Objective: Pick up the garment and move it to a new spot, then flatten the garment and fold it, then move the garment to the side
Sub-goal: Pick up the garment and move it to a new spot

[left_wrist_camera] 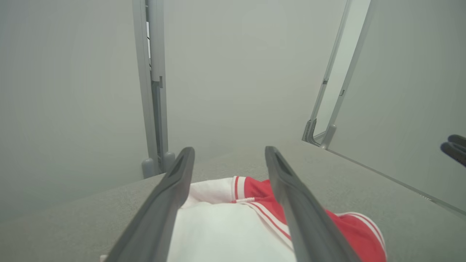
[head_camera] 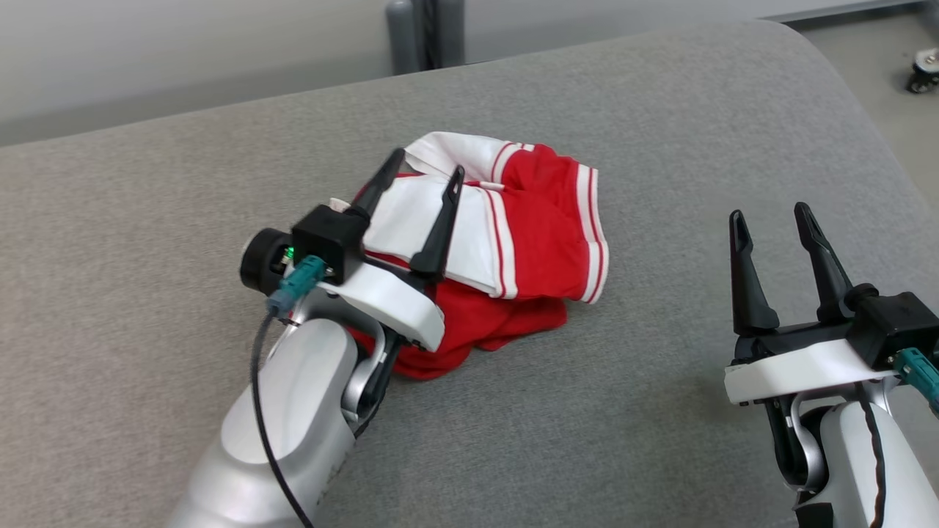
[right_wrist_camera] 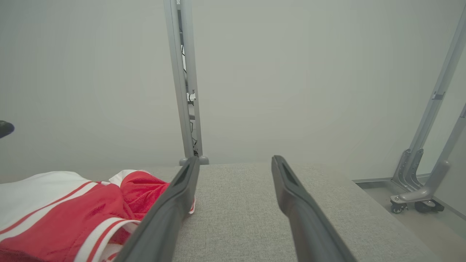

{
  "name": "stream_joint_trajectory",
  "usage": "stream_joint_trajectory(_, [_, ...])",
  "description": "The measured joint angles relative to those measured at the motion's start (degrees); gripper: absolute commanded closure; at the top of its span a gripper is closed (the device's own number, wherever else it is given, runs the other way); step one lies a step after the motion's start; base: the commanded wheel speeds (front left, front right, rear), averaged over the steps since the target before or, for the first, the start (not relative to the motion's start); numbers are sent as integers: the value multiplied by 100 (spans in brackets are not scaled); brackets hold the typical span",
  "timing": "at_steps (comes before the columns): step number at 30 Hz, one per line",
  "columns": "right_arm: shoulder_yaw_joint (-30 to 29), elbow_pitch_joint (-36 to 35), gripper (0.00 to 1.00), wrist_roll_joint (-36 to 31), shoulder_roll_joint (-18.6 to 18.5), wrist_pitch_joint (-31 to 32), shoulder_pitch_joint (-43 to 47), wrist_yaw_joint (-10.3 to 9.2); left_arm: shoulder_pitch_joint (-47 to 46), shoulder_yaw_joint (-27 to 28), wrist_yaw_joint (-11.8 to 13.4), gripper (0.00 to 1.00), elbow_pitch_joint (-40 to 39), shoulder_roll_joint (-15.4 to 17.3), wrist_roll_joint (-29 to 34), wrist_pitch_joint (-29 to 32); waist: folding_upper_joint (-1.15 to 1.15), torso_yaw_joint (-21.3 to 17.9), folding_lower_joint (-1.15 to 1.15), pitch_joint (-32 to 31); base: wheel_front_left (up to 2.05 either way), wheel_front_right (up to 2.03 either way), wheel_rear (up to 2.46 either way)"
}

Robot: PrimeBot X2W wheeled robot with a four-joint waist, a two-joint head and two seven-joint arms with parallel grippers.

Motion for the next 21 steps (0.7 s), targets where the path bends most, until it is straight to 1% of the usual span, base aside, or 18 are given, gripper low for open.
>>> stream_joint_trajectory(4, [-8,13,0,-45,0,0,10,0,167,466,48,0,-512,54,77,-8,0,237,0,-113,0,0,0])
stream_joint_trajectory(5, [-8,13,0,-45,0,0,10,0,167,466,48,0,-512,54,77,-8,0,237,0,-113,0,0,0])
stream_joint_trajectory(6, [7,13,0,-65,2,0,23,0,355,726,79,0,-782,123,143,-8,0,358,0,-183,0,0,0])
stream_joint_trajectory(9, [45,13,0,-103,3,0,97,0,692,1136,126,0,-1183,267,276,-10,0,533,0,-292,0,0,0])
stream_joint_trajectory(10, [54,13,0,-109,1,0,123,0,840,1265,133,0,-1298,311,310,-11,0,589,0,-325,0,0,0])
stream_joint_trajectory(11, [54,13,0,-109,1,0,123,0,840,1265,133,0,-1298,311,310,-11,0,589,0,-325,0,0,0])
stream_joint_trajectory(13, [88,16,0,-127,2,0,141,0,1188,1496,131,0,-1500,367,363,-11,0,694,0,-397,0,0,0])
stream_joint_trajectory(17, [125,37,0,-157,0,0,249,0,1873,1860,40,0,-1745,386,464,-11,0,876,0,-514,0,0,0])
stream_joint_trajectory(21, [137,48,0,-159,1,0,251,0,2384,2105,-115,0,-1835,347,547,-11,0,989,0,-597,0,0,0])
